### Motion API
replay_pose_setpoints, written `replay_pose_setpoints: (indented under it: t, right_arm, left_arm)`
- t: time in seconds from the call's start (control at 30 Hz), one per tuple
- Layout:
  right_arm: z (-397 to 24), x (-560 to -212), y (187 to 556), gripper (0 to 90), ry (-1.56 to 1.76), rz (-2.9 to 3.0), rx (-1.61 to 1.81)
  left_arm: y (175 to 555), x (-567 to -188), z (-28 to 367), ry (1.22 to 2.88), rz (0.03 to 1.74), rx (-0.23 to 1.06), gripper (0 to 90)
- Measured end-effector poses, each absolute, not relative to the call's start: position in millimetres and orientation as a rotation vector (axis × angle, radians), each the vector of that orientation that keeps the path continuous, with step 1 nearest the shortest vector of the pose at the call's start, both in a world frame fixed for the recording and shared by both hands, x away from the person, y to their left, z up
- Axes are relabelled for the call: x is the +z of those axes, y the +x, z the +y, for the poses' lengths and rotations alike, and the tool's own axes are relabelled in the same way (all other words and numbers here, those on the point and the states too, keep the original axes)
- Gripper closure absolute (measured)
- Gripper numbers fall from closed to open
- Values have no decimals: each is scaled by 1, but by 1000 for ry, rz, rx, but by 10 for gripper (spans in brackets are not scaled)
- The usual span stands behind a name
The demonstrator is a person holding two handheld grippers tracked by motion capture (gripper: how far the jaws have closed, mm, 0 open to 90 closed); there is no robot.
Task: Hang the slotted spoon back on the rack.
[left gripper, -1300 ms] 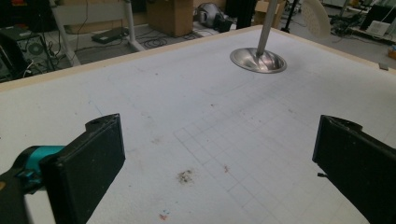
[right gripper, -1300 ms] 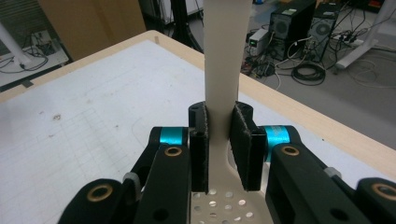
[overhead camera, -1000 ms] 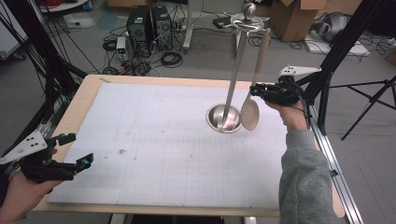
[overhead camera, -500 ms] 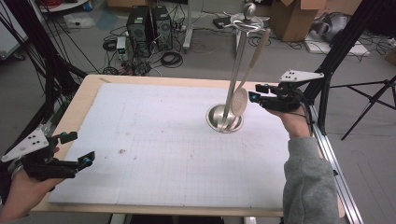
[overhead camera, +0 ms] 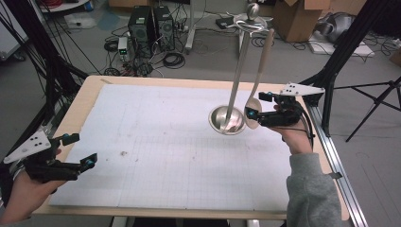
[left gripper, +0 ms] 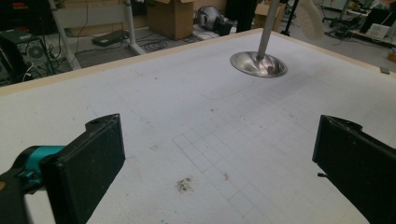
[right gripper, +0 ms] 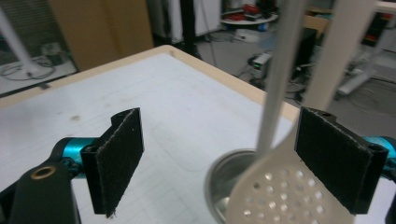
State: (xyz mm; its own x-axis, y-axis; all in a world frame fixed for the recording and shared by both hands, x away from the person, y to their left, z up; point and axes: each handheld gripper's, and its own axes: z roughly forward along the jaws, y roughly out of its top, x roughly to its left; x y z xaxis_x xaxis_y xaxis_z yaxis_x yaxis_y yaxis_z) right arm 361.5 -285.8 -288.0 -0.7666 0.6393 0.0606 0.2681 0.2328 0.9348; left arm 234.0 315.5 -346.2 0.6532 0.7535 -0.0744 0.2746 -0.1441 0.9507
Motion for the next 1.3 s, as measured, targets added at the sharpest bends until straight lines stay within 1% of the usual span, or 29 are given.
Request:
replay_pose_setpoints:
  t: [0.1, 0.37, 0.8, 1.3]
  right_arm:
    - [-281, -287, 356, 115, 803, 2190, 1540]
    - [-276, -290, 344, 115, 792, 2190, 1547]
    - [-281, -311, 330, 113, 837, 2213, 1542]
    - [-289, -341, 311, 113, 914, 2171, 1579]
  left_arm:
    - [236, -347, 314, 1719, 836, 512, 27]
    - [239, -342, 307, 1707, 806, 510, 27]
    - [251, -341, 298, 1689, 786, 486, 27]
    - [259, -342, 298, 1644, 770, 504, 27]
